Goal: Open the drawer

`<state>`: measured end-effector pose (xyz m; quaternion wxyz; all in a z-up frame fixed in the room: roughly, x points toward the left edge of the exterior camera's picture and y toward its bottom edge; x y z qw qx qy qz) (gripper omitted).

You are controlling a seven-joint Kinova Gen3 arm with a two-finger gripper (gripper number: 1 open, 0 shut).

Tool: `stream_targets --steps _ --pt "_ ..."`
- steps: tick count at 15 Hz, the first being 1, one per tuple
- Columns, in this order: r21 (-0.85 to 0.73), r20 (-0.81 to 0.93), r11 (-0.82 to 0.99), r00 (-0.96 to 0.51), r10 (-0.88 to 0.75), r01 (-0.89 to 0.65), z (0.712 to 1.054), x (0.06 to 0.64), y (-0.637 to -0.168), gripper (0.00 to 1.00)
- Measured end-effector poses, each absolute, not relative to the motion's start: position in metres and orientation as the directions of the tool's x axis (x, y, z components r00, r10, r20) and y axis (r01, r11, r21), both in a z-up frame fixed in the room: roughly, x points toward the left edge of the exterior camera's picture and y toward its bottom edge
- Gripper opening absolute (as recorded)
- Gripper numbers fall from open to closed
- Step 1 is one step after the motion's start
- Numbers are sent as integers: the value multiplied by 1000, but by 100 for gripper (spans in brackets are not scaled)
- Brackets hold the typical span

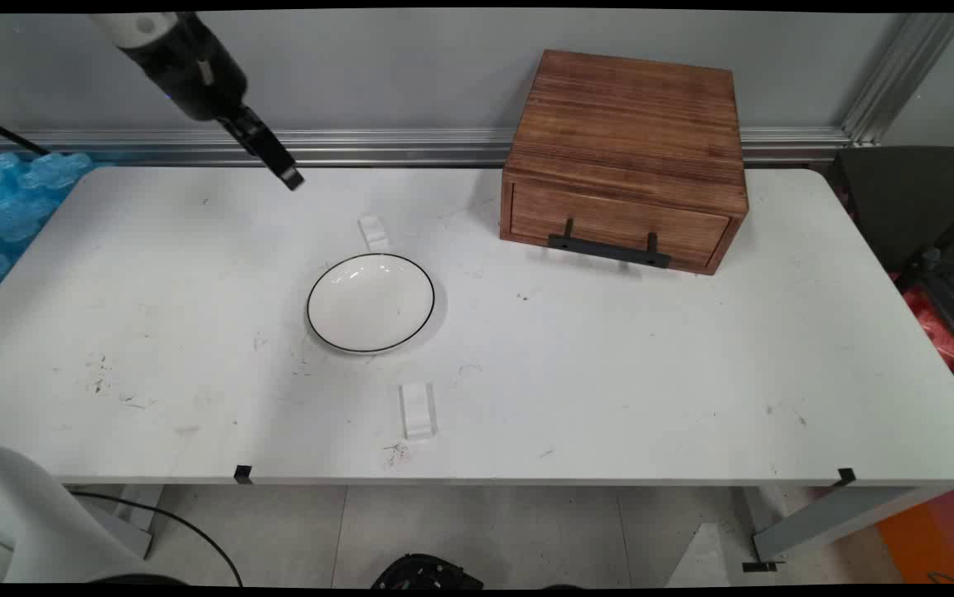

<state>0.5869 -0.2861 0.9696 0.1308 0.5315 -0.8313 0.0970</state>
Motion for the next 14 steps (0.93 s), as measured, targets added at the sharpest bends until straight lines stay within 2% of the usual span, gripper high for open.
stream_targets --steps 6,14 --pt "17 391 597 -544 -742 -802 961 521 -308 100" --pt "-38 469 809 -725 -503 -586 945 423 -334 100"
